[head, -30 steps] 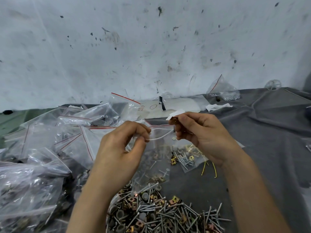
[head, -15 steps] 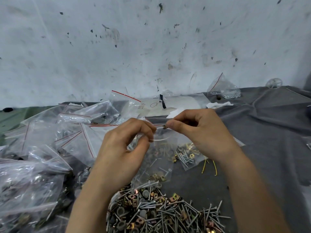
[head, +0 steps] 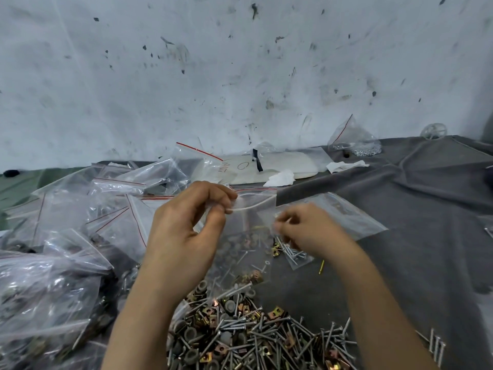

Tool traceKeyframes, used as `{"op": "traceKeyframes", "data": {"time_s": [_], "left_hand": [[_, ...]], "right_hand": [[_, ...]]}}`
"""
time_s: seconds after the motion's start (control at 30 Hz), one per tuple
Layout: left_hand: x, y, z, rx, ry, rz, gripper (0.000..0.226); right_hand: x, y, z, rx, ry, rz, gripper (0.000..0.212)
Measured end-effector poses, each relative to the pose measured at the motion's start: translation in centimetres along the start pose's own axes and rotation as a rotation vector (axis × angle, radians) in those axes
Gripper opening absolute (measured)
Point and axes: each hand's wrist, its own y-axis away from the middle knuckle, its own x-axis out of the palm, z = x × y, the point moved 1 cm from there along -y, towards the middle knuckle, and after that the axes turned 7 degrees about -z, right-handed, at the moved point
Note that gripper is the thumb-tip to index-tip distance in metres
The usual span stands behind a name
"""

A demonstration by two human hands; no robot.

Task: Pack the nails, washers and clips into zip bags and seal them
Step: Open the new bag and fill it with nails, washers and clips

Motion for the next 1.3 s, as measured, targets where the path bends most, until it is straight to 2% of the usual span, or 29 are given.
{"op": "traceKeyframes", "data": {"time_s": [0.13,0.23,0.33,0.47,0.5,0.6,0.7,0.77,0.83,0.87,0.97,1.07,1.2,1.3], "left_hand": [[-0.3,-0.2,0.2,0.001,0.004,-0.108,0.017],[-0.9,-0.3,0.4,-0.021,0.001,-0.205,0.020],[-1.4,-0.4,0.4,-0.032,-0.007,-0.238,0.020],[-1.4,-0.4,0.4,-0.052,-0.014,-0.243,0.019],[-1.4,-0.4,0.4,-0.056,-0.011,-0.243,0.019],[-1.3,-0.4,0.4,-0.069,-0.004,-0.236,0.020],[-1.3,-0.4,0.4,-0.076,-0.005,-0.228,0.019],[-1.3,-0.4,0.5,-0.073,-0.008,-0.222,0.019],[-1.4,-0.4,0.5,-0.069,-0.014,-0.221,0.020],[-1.4,-0.4,0.6,-0.068,-0.019,-0.220,0.021],[-1.5,-0.4,0.7,-0.080,-0.014,-0.198,0.022],[-1.3,-0.3,0.7,-0.078,-0.013,-0.164,0.021],[-0.8,-0.3,0.6,-0.075,-0.015,-0.116,0.020],[-0.3,-0.2,0.1,-0.028,-0.013,-0.032,0.016]], "right_hand": [[3.9,-0.4,-1.2,0.004,0.203,0.288,0.030],[6.6,-0.5,-1.6,-0.027,0.283,0.379,0.034],[8.1,-0.7,-1.8,-0.097,0.314,0.351,0.021],[8.2,-0.9,-2.1,-0.161,0.330,0.334,0.022],[8.2,-1.0,-2.2,-0.175,0.343,0.337,0.023],[8.3,-1.1,-2.4,-0.200,0.351,0.337,0.044],[8.3,-1.2,-2.5,-0.202,0.339,0.318,0.046],[8.2,-1.3,-2.5,-0.203,0.332,0.332,0.039],[7.7,-1.3,-2.4,-0.196,0.292,0.327,0.018],[7.3,-1.3,-2.3,-0.184,0.247,0.298,0.008],[5.1,-1.3,-2.0,-0.124,0.092,0.157,0.017],[2.0,-1.0,-0.8,-0.101,-0.059,-0.020,0.013],[-1.4,0.5,2.3,-0.209,-0.546,-0.247,0.018],[-2.4,2.3,4.7,-0.360,-0.648,-0.306,0.022]]}}
